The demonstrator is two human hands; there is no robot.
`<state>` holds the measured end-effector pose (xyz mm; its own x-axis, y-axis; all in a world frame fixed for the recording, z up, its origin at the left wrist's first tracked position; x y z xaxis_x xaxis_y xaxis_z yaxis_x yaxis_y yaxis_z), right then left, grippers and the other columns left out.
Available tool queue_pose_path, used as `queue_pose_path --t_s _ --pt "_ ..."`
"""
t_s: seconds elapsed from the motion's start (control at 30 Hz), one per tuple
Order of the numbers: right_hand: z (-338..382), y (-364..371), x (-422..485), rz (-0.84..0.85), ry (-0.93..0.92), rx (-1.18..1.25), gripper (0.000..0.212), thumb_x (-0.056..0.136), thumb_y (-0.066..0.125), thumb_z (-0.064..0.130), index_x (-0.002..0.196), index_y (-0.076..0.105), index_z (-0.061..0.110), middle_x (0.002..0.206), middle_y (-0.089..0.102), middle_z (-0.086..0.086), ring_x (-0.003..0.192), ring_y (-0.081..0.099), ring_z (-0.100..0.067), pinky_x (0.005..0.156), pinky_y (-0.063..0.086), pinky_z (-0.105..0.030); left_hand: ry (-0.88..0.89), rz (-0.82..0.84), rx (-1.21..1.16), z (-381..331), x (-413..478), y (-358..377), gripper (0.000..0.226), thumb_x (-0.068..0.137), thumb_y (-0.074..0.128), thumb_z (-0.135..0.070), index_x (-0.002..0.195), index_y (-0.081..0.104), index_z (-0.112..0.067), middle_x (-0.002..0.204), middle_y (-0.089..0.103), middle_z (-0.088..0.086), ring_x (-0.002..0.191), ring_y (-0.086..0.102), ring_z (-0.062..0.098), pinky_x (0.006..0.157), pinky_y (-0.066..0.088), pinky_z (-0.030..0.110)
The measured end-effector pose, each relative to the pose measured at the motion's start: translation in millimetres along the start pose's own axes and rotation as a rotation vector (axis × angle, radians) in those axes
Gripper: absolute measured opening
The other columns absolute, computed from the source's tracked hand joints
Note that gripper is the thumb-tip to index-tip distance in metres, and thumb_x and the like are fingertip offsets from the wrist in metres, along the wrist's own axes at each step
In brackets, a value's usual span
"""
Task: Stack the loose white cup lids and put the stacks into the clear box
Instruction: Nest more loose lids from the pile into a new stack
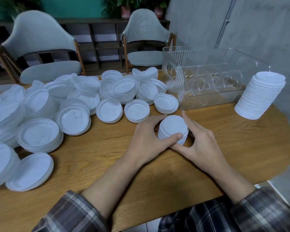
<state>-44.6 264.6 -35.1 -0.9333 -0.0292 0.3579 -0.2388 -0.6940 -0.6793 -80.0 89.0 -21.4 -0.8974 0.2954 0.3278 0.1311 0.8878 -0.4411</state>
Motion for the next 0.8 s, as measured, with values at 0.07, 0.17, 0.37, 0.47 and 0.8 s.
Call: queue_pose_path --t_s 0.07,0.17,0.37,0.47,0.8 --pt "1.3 0.5 0.1 0.016 -0.031 0.005 0.102 0.08 0.07 0.064 0.164 0.029 0.024 0.149 0.05 0.016 0.134 0.042 0.01 0.106 0.029 0.0 0.001 -0.007 0.009 -0.3 0.6 -0.9 0.057 0.077 0.092 -0.041 0.129 0.071 -0.032 0.116 0.073 -0.021 0.111 0.064 -0.009 0.095 0.048 0.01" --pt "1.2 2.1 -0.1 0.031 -0.081 0.015 0.09 0.086 0.07 0.057 0.162 0.036 0.023 0.158 0.046 0.011 0.145 0.04 0.002 0.118 0.036 -0.021 0.009 -0.001 0.036 0.2 2.0 0.2 0.055 0.077 0.091 -0.041 0.128 0.072 -0.032 0.116 0.073 -0.019 0.111 0.064 -0.004 0.098 0.052 0.022" --pt "0.7 0.9 -0.7 0.03 -0.061 0.008 0.092 0.083 0.071 0.06 0.16 0.04 0.02 0.156 0.05 0.009 0.143 0.044 0.001 0.117 0.036 -0.018 0.018 0.021 0.103 -0.1 2.3 -0.9 0.054 0.081 0.085 -0.051 0.13 0.071 -0.034 0.117 0.072 -0.019 0.111 0.062 -0.004 0.097 0.048 0.018" --pt "0.5 0.6 -0.4 0.033 -0.035 -0.022 0.096 0.081 0.079 0.059 0.161 0.038 0.024 0.159 0.046 0.014 0.145 0.038 0.006 0.116 0.028 -0.01 0.005 -0.061 0.08 1.6 5.1 -13.8 0.049 0.09 0.075 -0.054 0.131 0.071 -0.028 0.112 0.073 -0.017 0.106 0.065 -0.003 0.092 0.049 0.014" --pt "0.3 -0.3 -0.9 0.047 -0.012 -0.037 0.097 0.08 0.081 0.058 0.161 0.036 0.029 0.161 0.041 0.017 0.147 0.031 0.01 0.112 0.017 0.0 0.045 -0.157 0.559 27.2 16.4 -46.2 0.032 0.095 0.071 -0.01 0.126 0.075 -0.017 0.116 0.077 0.0 0.107 0.069 0.023 0.092 0.055 0.042"
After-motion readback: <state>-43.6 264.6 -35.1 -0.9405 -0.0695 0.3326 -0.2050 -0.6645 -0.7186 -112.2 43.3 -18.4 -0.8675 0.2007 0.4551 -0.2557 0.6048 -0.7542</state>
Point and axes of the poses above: each hand's wrist, its own x-axis towards the middle knuckle, its own y-axis out of the palm, z = x × y, the point moved 3 cm from there along x, towards the middle knuckle
